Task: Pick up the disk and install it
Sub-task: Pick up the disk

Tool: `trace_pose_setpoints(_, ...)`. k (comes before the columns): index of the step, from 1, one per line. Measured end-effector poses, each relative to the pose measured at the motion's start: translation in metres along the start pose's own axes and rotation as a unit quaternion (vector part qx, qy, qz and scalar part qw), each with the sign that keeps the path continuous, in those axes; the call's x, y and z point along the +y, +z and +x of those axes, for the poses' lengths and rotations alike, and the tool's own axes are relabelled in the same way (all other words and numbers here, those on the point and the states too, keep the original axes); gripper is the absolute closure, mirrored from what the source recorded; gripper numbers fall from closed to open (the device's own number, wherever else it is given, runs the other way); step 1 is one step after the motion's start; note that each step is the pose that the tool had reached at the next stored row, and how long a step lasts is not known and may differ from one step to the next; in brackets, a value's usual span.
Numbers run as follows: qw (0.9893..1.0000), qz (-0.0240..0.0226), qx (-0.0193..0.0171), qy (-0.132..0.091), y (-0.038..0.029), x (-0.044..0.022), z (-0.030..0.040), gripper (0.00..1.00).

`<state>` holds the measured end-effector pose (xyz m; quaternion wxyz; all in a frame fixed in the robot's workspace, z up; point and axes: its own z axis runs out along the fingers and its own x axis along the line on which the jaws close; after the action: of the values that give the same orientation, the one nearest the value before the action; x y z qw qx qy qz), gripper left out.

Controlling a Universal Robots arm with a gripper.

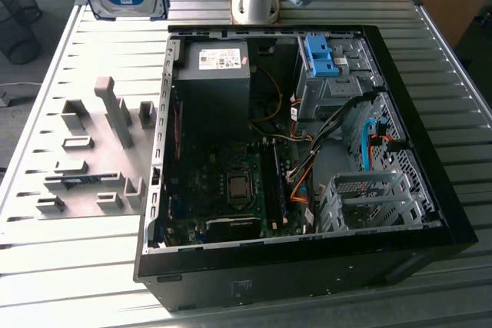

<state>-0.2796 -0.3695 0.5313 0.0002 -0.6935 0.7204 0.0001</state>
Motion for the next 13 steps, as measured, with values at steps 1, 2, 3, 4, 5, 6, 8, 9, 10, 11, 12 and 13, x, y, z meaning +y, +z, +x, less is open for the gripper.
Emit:
trace_pose_setpoints(1, 1.0000, 0.0000, 0.0000, 0.000, 0.0000, -0.0036, -0.0001, 0.64)
trace_pose_setpoints(2, 1.0000, 0.0000, 0.0000, 0.000, 0.0000, -0.0071, -0.0003, 0.64)
trace_pose_setpoints(3, 1.0000, 0.0000, 0.0000, 0.000, 0.0000, -0.0108, -0.0004, 0.64)
trace_pose_setpoints(4, 1.0000, 0.0000, 0.0000, 0.000, 0.0000, -0.0145, -0.0006, 0.64)
trace_pose_setpoints(5, 1.0000, 0.0000, 0.0000, 0.000, 0.0000, -0.0184, -0.0007, 0.64)
trace_pose_setpoints(6, 1.0000, 0.0000, 0.0000, 0.000, 0.0000, -0.0223, -0.0009, 0.64)
trace_pose_setpoints(8, 1.0000, -0.0001, 0.0000, 0.000, 0.0000, -0.0303, -0.0012, 0.64)
trace_pose_setpoints(9, 1.0000, -0.0001, 0.0000, 0.000, 0.0000, -0.0344, -0.0013, 0.64)
trace_pose_setpoints(10, 1.0000, -0.0001, 0.0000, 0.000, 0.0000, -0.0387, -0.0015, 0.64)
trace_pose_setpoints(11, 1.0000, -0.0001, 0.0000, 0.000, 0.0000, -0.0431, -0.0016, 0.64)
trace_pose_setpoints(12, 1.0000, -0.0001, -0.0001, 0.000, 0.0000, -0.0476, -0.0018, 0.64)
trace_pose_setpoints(13, 1.0000, -0.0001, -0.0004, 0.000, 0.0001, -0.0521, -0.0020, 0.64)
